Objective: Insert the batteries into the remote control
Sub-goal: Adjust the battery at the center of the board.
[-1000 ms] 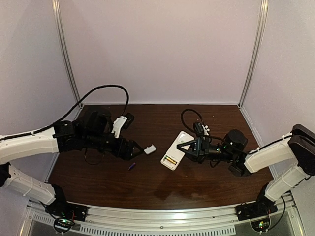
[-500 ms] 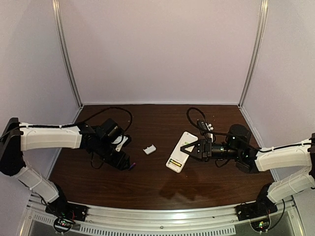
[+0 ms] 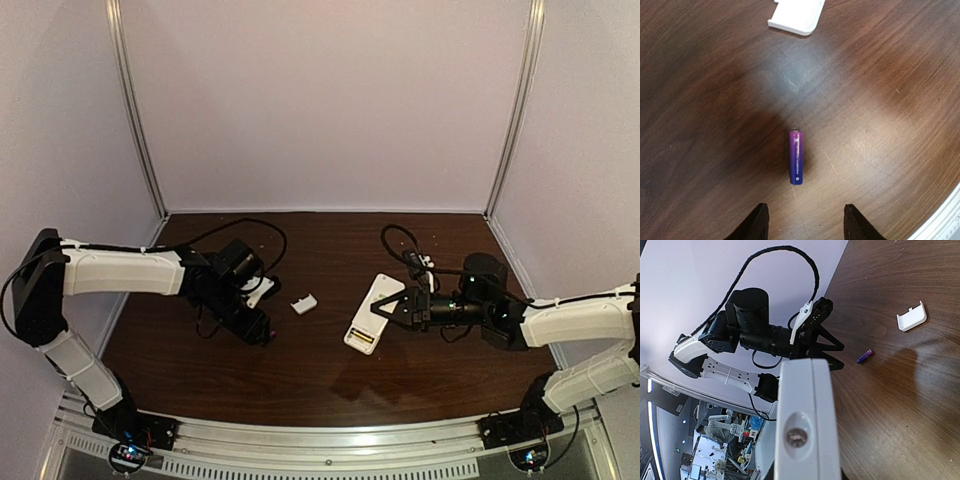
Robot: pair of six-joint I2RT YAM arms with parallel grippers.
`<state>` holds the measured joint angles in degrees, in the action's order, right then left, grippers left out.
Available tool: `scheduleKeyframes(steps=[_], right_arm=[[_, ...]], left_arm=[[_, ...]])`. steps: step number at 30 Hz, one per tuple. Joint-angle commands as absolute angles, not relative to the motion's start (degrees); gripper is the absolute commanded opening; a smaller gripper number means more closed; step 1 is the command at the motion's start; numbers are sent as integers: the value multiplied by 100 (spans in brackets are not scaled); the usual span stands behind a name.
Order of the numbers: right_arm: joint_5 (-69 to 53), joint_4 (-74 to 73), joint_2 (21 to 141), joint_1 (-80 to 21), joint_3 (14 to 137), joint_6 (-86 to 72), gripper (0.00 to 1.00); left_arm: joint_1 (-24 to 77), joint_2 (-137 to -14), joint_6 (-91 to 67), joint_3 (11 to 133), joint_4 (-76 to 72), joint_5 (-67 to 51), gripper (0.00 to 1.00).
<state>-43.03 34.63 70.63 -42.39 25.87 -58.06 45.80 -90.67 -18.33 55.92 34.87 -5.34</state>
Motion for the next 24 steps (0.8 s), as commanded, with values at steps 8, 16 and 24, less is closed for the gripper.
scheduleKeyframes(steps=[8, 16, 24], right_arm=[[-4341, 3323, 6857, -4062, 2543, -5534, 0], [-4155, 2718, 6660, -4021, 2625, -5127, 0], [-3527, 1058, 6203, -4009, 3206, -4010, 0]], left_arm=[[4569, -9800, -1759, 6142, 3557, -106, 42], [4625, -10288, -2323, 6380, 3511, 20, 30], [4702, -10798, -2558, 6651, 3569, 121, 22]])
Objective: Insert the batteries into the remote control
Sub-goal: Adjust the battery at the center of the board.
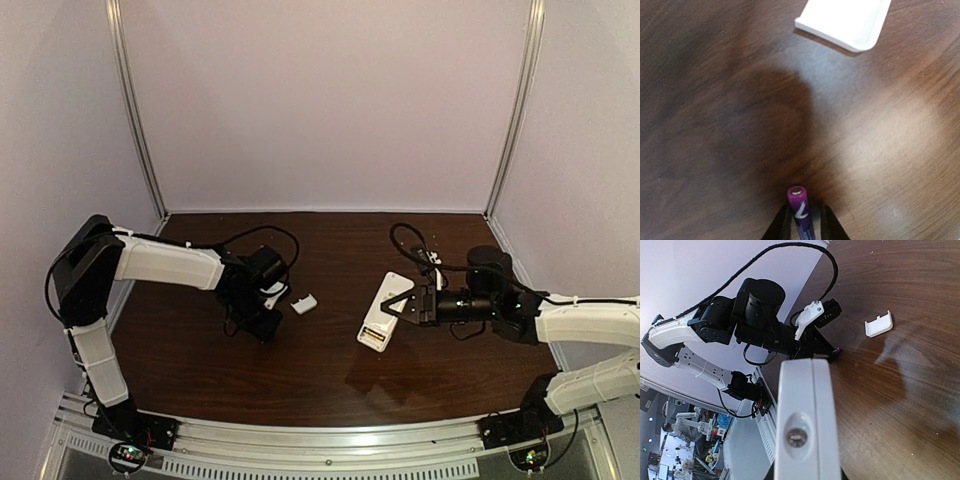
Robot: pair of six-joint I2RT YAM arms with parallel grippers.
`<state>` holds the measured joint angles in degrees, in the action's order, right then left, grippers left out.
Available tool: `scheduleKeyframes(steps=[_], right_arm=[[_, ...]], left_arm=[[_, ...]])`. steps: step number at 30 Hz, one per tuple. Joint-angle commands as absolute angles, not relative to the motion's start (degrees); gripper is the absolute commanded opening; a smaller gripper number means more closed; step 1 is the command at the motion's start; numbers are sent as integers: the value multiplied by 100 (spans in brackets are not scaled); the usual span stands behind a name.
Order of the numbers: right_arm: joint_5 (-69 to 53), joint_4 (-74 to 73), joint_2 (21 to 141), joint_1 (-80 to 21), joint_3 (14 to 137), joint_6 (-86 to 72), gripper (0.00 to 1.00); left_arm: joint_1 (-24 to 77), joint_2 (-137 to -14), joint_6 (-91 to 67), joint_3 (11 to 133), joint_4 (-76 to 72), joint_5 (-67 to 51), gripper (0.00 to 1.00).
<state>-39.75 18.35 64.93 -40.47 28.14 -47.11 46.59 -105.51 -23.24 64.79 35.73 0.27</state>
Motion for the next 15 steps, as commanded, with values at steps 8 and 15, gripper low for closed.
scheduleKeyframes(steps=[8, 15], right_arm=[[-2905, 546, 5858, -3970, 3357, -3968, 0], [-2639, 441, 5506, -3747, 3239, -4417, 0]], left_arm=[[4700, -10720, -4088, 6525, 3187, -434, 0], [4774, -10134, -6228, 5975, 2173, -710, 0]])
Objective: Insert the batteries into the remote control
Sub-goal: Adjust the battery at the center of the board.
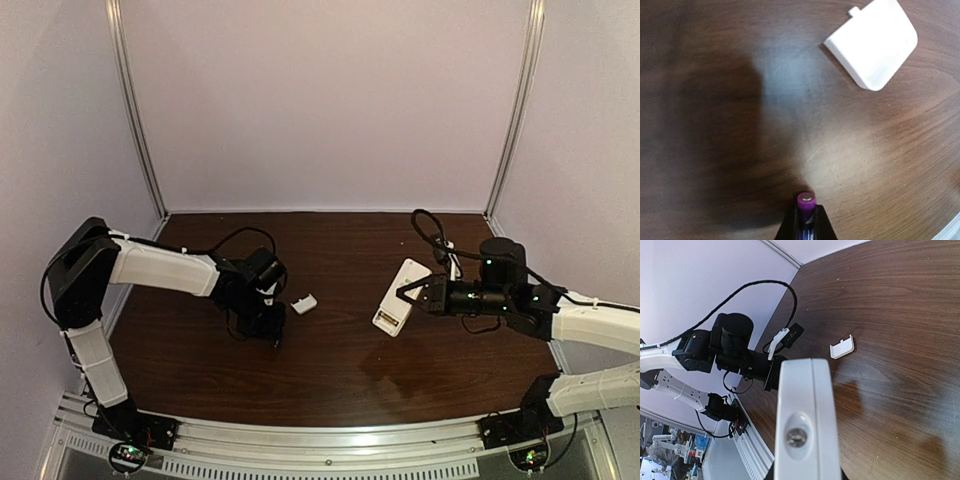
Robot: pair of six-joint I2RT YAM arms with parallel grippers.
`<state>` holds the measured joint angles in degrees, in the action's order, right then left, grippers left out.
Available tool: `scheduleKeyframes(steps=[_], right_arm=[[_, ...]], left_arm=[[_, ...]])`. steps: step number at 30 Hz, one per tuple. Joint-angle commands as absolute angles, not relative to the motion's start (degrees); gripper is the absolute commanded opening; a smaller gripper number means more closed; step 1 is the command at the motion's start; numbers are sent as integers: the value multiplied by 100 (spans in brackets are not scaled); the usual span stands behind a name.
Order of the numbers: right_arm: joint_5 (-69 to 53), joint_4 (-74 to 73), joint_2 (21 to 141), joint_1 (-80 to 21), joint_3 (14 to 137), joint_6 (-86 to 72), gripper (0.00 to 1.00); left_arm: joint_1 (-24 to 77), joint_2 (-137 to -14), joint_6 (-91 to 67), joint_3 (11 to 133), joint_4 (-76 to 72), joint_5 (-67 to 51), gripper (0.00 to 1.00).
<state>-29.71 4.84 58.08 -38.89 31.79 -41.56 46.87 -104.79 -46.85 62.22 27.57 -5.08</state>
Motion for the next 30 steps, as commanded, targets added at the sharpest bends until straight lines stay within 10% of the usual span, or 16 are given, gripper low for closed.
scheduleKeyframes(steps=[1, 16, 30], right_arm=[[-2615, 463, 5439, -3736, 3200, -4462, 0], [-2891, 561, 5291, -3682, 3181, -4269, 0], [-3271, 753, 5569, -3664, 3173, -4215, 0]], left_arm=[[4810, -10095, -6545, 5976, 2190, -656, 0], [5100, -10433, -8776, 6170, 3172, -321, 2], [5128, -10189, -7587, 6774, 3324, 360, 81]])
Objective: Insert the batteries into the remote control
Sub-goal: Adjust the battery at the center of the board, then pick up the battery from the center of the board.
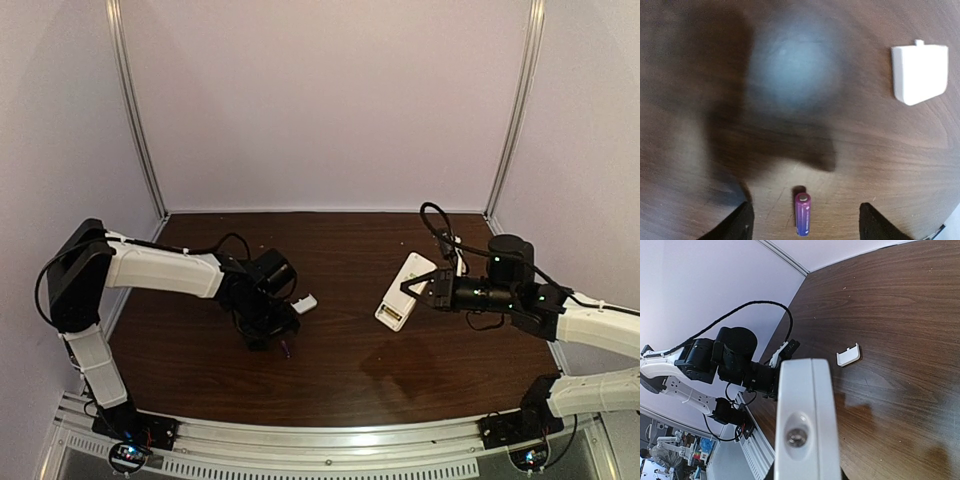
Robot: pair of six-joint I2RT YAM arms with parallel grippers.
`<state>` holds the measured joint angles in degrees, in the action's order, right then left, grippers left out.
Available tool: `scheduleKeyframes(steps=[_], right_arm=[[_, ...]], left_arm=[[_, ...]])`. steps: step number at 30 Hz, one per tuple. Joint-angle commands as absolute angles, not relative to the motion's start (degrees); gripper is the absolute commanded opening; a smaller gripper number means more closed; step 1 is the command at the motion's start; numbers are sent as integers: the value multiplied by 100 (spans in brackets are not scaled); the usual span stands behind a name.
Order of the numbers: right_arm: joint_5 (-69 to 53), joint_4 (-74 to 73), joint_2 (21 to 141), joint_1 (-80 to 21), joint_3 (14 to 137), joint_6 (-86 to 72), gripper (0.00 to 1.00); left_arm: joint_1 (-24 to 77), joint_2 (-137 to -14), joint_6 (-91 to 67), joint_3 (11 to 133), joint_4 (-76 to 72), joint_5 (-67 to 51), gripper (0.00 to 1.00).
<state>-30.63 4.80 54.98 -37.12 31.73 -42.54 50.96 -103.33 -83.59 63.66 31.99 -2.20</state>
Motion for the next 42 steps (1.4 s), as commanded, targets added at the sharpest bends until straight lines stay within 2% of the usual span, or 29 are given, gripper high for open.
scheduleKeyframes(steps=[1, 2, 3, 5, 9, 15, 18, 20, 23, 28, 32, 42], right_arm=[[-3293, 758, 5584, -3665, 3170, -4214, 0], [-3304, 768, 5575, -3665, 3163, -4206, 0], [-3302, 773, 5554, -3657, 3150, -4209, 0], [-3303, 796, 5523, -3647, 3130, -4211, 0], [-3276, 685, 5553, -3609, 3179, -4232, 0], [-3716, 1322, 5496, -3428, 2869, -4650, 1], [-3936, 1426, 5629, -3388, 2902, -4704, 0], [-4046, 1420, 5718, -3360, 2945, -4715, 0], [-4170, 1449, 5773, -3320, 2932, -4743, 0], [-4411, 1638, 5886, -3247, 2844, -4852, 0], [-4695, 1882, 6082, -3127, 2748, -5024, 0], [-4921, 2121, 6099, -2990, 2612, -5140, 0]], left_arm=[[5132, -10009, -7244, 6820, 3295, 567, 89], [5133, -9819, -6777, 6842, 3211, 811, 96], [5133, -9587, -6241, 6846, 3073, 1108, 97], [5133, -9094, -5017, 6711, 2574, 1319, 97], [5012, -8331, -2469, 6350, 1710, 792, 97], [5010, -8501, 795, 6550, 2208, 106, 97], [5010, -8761, 2085, 6674, 2954, -100, 96], [5037, -8919, 2878, 6756, 3563, -637, 98], [5051, -8830, 3773, 6555, 3673, -898, 95], [5050, -8918, 4657, 6387, 3626, -547, 87], [5096, -9343, 4889, 6667, 3906, -766, 77], [5267, -9808, 5209, 6697, 4009, -462, 69]])
